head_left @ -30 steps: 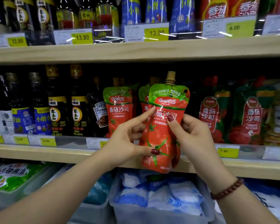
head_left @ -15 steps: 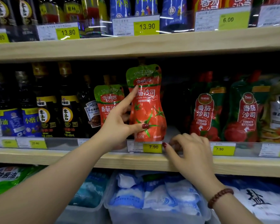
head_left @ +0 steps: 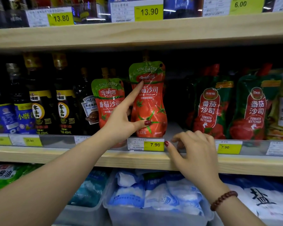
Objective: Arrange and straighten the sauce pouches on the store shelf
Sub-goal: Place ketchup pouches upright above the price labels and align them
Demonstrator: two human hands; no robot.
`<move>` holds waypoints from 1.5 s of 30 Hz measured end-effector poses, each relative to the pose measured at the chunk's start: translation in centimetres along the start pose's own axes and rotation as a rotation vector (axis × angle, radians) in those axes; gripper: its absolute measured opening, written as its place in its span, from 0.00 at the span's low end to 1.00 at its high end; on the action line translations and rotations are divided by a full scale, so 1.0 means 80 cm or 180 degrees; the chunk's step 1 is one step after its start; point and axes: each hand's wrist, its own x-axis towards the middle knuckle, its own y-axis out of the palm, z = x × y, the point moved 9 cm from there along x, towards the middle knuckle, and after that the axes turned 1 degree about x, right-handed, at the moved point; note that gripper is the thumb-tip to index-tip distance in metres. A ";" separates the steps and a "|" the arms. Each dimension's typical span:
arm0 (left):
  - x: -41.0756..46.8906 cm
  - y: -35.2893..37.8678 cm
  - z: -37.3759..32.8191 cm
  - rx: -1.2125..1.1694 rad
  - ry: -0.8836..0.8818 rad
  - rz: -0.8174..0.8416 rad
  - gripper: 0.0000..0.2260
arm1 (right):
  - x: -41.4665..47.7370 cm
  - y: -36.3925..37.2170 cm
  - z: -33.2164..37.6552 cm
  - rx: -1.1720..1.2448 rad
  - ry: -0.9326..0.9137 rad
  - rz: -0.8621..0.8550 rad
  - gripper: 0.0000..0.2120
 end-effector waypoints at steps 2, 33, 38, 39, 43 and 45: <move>0.002 0.001 0.002 0.0044 0.0019 0.0017 0.43 | 0.000 0.001 0.000 -0.0014 -0.0008 -0.0009 0.10; -0.010 -0.008 0.017 0.1648 -0.0002 -0.0458 0.44 | -0.003 0.002 0.001 -0.0051 0.0009 0.0066 0.07; -0.004 -0.005 0.023 0.1635 -0.0059 -0.0426 0.44 | -0.001 0.003 0.000 -0.0058 0.0038 0.0102 0.07; -0.004 -0.005 0.023 0.1652 -0.0049 -0.0427 0.44 | -0.001 0.003 0.000 -0.0055 0.0040 0.0100 0.07; -0.005 -0.004 0.022 0.1735 -0.0024 -0.0513 0.44 | -0.002 0.003 0.000 -0.0049 0.0033 0.0099 0.07; -0.006 -0.004 0.021 0.1812 -0.0027 -0.0552 0.45 | -0.002 0.002 0.000 -0.0039 0.0023 0.0102 0.06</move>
